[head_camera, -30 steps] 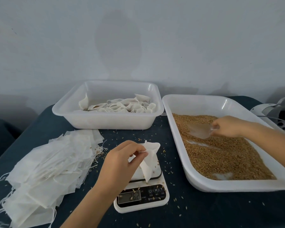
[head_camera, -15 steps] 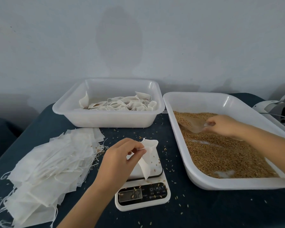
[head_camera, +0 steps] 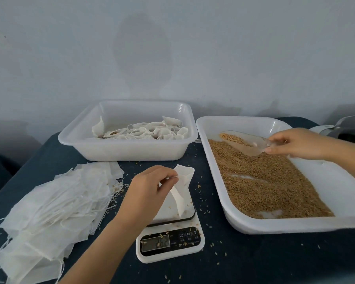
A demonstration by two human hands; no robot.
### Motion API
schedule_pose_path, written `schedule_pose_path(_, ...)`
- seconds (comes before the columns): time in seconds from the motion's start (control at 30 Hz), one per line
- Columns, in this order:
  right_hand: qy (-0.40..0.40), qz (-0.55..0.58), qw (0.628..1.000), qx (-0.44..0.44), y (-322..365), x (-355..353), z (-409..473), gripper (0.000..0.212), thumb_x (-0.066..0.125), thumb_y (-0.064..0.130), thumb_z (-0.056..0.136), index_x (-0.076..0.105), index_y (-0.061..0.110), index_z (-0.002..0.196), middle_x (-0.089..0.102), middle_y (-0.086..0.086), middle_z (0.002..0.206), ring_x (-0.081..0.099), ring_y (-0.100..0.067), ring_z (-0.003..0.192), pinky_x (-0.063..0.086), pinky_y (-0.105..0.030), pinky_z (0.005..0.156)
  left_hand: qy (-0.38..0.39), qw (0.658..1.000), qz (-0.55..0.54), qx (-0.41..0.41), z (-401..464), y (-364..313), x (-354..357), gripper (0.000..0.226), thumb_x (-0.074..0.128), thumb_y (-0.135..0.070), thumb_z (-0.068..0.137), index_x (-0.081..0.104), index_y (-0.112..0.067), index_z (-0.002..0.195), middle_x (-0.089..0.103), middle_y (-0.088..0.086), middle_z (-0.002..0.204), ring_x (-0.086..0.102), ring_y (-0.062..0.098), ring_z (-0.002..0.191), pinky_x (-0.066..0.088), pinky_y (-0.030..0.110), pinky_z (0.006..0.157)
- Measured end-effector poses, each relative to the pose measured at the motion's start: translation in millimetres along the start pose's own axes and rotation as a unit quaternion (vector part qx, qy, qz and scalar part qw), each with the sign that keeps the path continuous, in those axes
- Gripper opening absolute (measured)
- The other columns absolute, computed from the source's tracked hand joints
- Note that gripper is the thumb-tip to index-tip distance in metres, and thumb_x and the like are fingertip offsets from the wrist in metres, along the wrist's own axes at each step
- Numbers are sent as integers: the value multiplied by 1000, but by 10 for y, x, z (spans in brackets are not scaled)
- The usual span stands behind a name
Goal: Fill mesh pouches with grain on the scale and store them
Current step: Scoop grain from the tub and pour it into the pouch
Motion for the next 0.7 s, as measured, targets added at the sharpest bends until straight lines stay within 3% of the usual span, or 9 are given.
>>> schedule_pose_path(0.1, 17, 29, 999, -37, 215, -106, -131, 43, 54, 72, 62, 64, 45, 94, 68, 2, 94, 65, -14, 79, 51, -24, 69, 13, 1000, 13, 5, 26, 15, -21, 8, 66, -11, 86, 71, -15, 89, 63, -16, 83, 55, 0, 82, 39, 4, 66)
schedule_pose_path(0.17, 33, 39, 996, -70, 369, -146, -191, 52, 56, 71, 62, 68, 35, 98, 65, -12, 99, 64, -25, 85, 51, -28, 72, 19, 999, 26, 12, 41, 16, -41, 8, 65, -10, 86, 71, -14, 90, 62, -16, 83, 55, -2, 83, 38, 3, 67)
schedule_pose_path(0.23, 50, 47, 992, -107, 550, -158, -251, 53, 58, 69, 65, 68, 33, 102, 63, -16, 107, 63, -29, 95, 52, -38, 85, 25, 999, 39, 21, 52, 11, -62, 9, 65, -9, 86, 71, -13, 90, 61, -15, 83, 54, -5, 82, 38, 2, 68)
schedule_pose_path(0.3, 72, 59, 985, -143, 748, -140, -325, 44, 59, 67, 66, 67, 44, 103, 64, -15, 108, 62, -29, 97, 47, -45, 91, 30, 998, 46, 25, 65, 6, -86, 9, 65, -9, 86, 72, -12, 91, 61, -14, 83, 54, -7, 79, 37, 3, 69)
schedule_pose_path(0.4, 103, 61, 976, -182, 973, -78, -399, 39, 59, 65, 68, 67, 47, 101, 65, -13, 102, 62, -26, 90, 48, -40, 84, 36, 998, 51, 28, 76, -4, -129, 9, 65, -9, 86, 72, -11, 91, 62, -12, 83, 53, -8, 78, 36, 2, 70)
schedule_pose_path(0.47, 118, 50, 974, -186, 1062, -35, -412, 40, 58, 67, 65, 65, 51, 102, 69, 1, 100, 64, -17, 91, 48, -37, 88, 37, 997, 54, 32, 82, -14, -157, 9, 65, -8, 86, 72, -11, 92, 64, -9, 85, 53, -9, 78, 36, 2, 70)
schedule_pose_path(0.53, 136, 30, 972, -191, 1120, 10, -410, 42, 57, 69, 66, 65, 51, 103, 69, 10, 104, 63, -13, 98, 48, -43, 94, 42, 997, 53, 35, 88, -22, -183, 10, 64, -8, 87, 72, -10, 92, 64, -10, 87, 53, -10, 77, 35, 1, 70)
schedule_pose_path(0.7, 152, -16, 966, -209, 1208, 42, -418, 41, 54, 70, 71, 65, 48, 103, 68, 8, 103, 62, -17, 98, 47, -51, 92, 74, 994, 63, 51, 73, -33, -220, 8, 64, -7, 87, 71, -10, 89, 66, -6, 91, 53, -1, 74, 36, 2, 71)
Point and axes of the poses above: each hand's wrist, its own z-axis towards the middle knuckle, its own x-axis out of the palm, y = z × x, the point moved 3 cm from there along z, towards the middle knuckle
